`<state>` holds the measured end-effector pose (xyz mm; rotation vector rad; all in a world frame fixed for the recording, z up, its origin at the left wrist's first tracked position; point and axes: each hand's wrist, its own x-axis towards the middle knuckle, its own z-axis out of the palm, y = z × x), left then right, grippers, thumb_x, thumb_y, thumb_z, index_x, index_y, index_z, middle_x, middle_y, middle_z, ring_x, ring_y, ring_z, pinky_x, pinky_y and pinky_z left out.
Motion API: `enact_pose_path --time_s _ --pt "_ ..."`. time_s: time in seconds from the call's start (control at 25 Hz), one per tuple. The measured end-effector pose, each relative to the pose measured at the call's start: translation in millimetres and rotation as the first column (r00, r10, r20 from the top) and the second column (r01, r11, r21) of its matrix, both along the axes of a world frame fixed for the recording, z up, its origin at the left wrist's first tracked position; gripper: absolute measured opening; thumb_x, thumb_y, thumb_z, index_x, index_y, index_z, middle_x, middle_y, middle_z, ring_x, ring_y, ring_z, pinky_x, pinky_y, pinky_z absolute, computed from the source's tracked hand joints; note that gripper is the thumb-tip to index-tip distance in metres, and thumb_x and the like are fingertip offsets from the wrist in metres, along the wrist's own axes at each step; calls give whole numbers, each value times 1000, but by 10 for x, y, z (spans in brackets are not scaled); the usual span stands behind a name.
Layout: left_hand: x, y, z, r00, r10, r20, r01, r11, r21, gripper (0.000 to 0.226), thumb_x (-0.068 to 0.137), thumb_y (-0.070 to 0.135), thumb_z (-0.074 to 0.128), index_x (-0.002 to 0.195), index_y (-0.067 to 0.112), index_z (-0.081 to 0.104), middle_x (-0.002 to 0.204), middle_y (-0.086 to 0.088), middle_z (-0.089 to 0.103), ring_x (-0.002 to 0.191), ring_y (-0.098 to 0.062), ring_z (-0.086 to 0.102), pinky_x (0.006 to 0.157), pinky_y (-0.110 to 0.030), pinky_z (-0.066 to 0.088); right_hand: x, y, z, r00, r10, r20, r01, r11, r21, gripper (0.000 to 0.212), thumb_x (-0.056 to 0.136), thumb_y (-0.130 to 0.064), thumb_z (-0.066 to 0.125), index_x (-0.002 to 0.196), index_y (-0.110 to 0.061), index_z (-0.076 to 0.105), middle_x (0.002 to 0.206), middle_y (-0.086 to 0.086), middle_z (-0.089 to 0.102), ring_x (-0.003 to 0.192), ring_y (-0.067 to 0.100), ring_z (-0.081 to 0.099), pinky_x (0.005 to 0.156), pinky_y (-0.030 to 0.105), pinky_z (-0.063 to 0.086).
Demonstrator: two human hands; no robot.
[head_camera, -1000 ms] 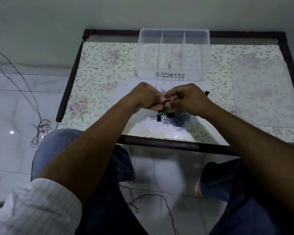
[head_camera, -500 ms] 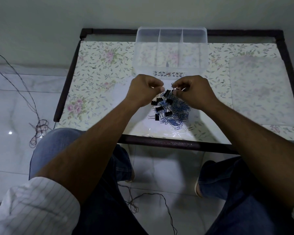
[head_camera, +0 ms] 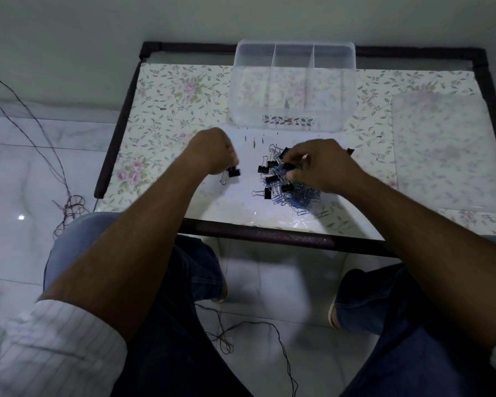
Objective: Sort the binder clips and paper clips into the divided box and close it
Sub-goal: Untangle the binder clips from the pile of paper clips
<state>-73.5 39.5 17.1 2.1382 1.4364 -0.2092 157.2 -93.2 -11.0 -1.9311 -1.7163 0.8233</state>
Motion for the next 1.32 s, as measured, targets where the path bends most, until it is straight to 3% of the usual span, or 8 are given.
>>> enact_pose_path --time_s 0.12,0.24,0.44,0.6,0.8,0.96,1.2,1.32 --pt "-45 -42 -152 981 0 -193 9 999 47 18 92 20 73 104 7 77 105 -9 75 104 -28 71 91 -42 59 -68 -44 -63 977 143 158 -127 986 -109 19 79 -29 86 97 -28 80 101 -7 74 89 15 68 75 30 53" --pt "97 -160 -92 996 -30 -82 47 977 209 14 84 17 81 97 16 75 92 2 68 94 -23 68 80 -36 57 -79 -58 -76 966 147 213 -116 982 -150 22 77 -34 86 97 -30 79 98 -9 73 89 16 68 72 32 54" --pt "311 -542 -172 957 -285 -53 284 959 -21 41 61 40 98 85 22 69 84 10 67 82 -14 63 70 -31 50 -165 -62 -100 933 152 326 -118 986 -122 28 73 -36 83 100 -35 76 95 -10 70 86 18 65 70 33 56" --pt "345 -602 -287 947 -317 -57 318 948 17 49 60 33 99 86 21 58 89 3 69 86 -23 63 69 -36 52 -235 -49 -116 924 157 350 -122 985 -120 18 75 -32 80 92 -33 73 91 -8 67 83 20 65 65 32 53" --pt "357 -610 -313 958 -286 30 284 957 58 44 65 17 91 80 24 50 77 7 62 83 -25 62 64 -34 47 -207 -20 -35 958 119 262 -67 977 -201 16 73 -27 82 85 -30 73 82 -14 65 79 14 63 60 26 43" --pt "387 -576 -210 957 -258 132 255 966 45 23 72 19 77 87 17 60 74 8 60 77 -20 60 66 -33 49 -105 58 55 994 14 110 12 972 -233 12 73 -28 85 81 -25 77 82 -12 74 79 9 67 70 28 54" --pt "412 -453 -125 953 10 303 62 972 -226 5 90 19 70 91 16 73 79 0 77 65 -12 70 62 -25 52 -11 92 97 984 -180 -18 177 979 -100 6 83 -24 76 85 -21 81 79 -9 75 64 -3 63 61 21 46" --pt "410 -438 -121 924 94 370 30 949 -315 15 99 20 66 89 16 76 78 -5 73 60 -13 64 57 -26 49 16 97 138 975 -210 -76 204 976 -77 14 86 -18 73 94 -23 83 79 -7 75 57 -1 62 59 20 46"
